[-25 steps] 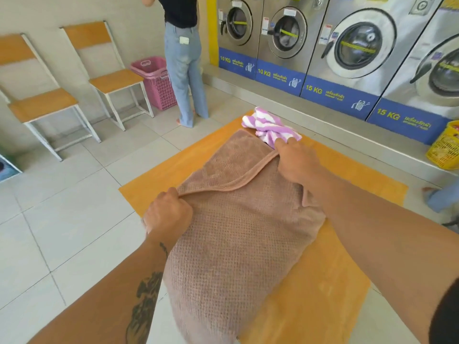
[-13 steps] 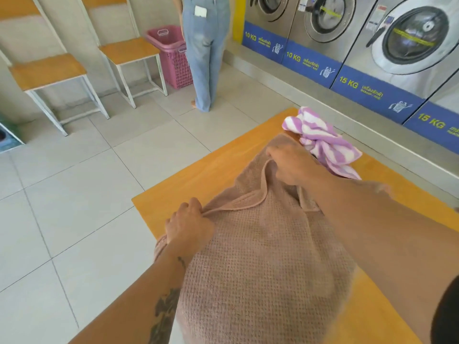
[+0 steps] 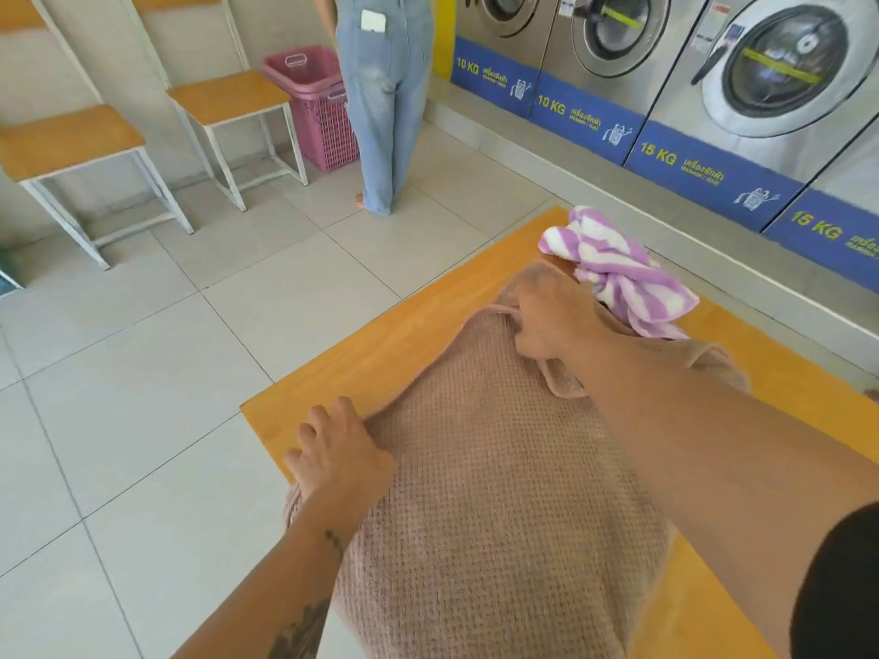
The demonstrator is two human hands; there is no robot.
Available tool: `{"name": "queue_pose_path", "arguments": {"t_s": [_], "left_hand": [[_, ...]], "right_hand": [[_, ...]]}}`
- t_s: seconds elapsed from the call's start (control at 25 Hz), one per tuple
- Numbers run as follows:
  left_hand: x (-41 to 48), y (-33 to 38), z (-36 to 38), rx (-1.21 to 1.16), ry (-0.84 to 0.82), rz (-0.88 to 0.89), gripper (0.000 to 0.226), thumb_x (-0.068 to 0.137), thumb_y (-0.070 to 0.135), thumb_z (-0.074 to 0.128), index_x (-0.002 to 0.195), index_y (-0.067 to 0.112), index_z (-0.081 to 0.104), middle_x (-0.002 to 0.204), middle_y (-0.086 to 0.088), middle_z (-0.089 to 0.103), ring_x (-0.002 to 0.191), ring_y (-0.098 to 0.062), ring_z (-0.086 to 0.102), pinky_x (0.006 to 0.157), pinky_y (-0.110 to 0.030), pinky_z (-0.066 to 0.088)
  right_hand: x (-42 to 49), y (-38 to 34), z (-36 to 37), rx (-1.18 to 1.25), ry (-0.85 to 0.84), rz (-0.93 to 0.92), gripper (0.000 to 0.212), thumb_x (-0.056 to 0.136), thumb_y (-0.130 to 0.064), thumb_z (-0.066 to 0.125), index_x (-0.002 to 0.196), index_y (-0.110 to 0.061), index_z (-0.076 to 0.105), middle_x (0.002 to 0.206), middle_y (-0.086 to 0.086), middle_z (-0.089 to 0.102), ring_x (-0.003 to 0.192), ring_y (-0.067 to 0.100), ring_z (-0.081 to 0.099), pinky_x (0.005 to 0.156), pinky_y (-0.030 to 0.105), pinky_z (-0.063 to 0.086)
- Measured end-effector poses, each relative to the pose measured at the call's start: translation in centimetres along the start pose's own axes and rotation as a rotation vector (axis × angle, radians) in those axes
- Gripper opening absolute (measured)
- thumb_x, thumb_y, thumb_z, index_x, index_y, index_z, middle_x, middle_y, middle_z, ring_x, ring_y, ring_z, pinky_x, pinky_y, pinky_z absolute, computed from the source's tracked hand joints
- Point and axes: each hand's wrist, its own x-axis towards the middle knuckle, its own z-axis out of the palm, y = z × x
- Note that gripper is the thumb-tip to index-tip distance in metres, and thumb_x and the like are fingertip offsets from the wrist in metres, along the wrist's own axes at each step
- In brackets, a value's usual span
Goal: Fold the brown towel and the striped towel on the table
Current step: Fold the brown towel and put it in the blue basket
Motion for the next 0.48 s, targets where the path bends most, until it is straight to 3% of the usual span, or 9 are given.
{"name": "queue_pose_path", "arguments": {"t_s": [0.08,0.2,0.36,0.48], "left_hand": [[-0.1,1.6,0.0,-0.022,0.139,0.182,0.055,0.074,0.015,0.051,0.127,0.022,0.04,0.117,-0.002,0.041,0.106,-0.024,0.041,0.094,-0.043,0.035],[-0.2,5.2,-0.3,-0.093,0.204,0.508,0.053,0.077,0.01,0.049,0.128,0.023,0.044,0.126,-0.001,0.042,0.113,-0.023,0.04,0.102,-0.043,0.031],[0.3,9.6,0.2,-0.033,0.09,0.756,0.053,0.088,0.014,0.05,0.14,0.023,0.041,0.14,-0.003,0.038,0.128,-0.024,0.037,0.112,-0.043,0.03],[1.7,11.1,1.1,0.102,-0.054,0.809,0.064,0.091,0.021,0.054,0.149,0.028,0.028,0.152,-0.004,0.025,0.138,-0.027,0.028,0.117,-0.046,0.024]], "right_hand": [[-1.6,0.2,1.3,0.065,-0.134,0.083,0.075,0.068,-0.043,0.068,0.135,-0.018,0.044,0.132,0.016,0.049,0.123,0.039,0.047,0.101,0.054,0.039],[-4.7,1.0,2.6,0.209,-0.157,0.205,0.087,0.073,-0.041,0.066,0.146,-0.017,0.026,0.143,0.018,0.038,0.133,0.041,0.036,0.105,0.057,0.033],[-8.8,2.2,4.2,0.259,-0.195,0.35,0.077,0.078,-0.039,0.064,0.143,-0.016,0.03,0.143,0.015,0.035,0.132,0.039,0.034,0.103,0.054,0.035],[-9.8,2.2,5.4,0.279,-0.194,0.359,0.061,0.081,-0.036,0.063,0.135,-0.019,0.041,0.137,0.012,0.038,0.129,0.038,0.035,0.101,0.053,0.038]]}}
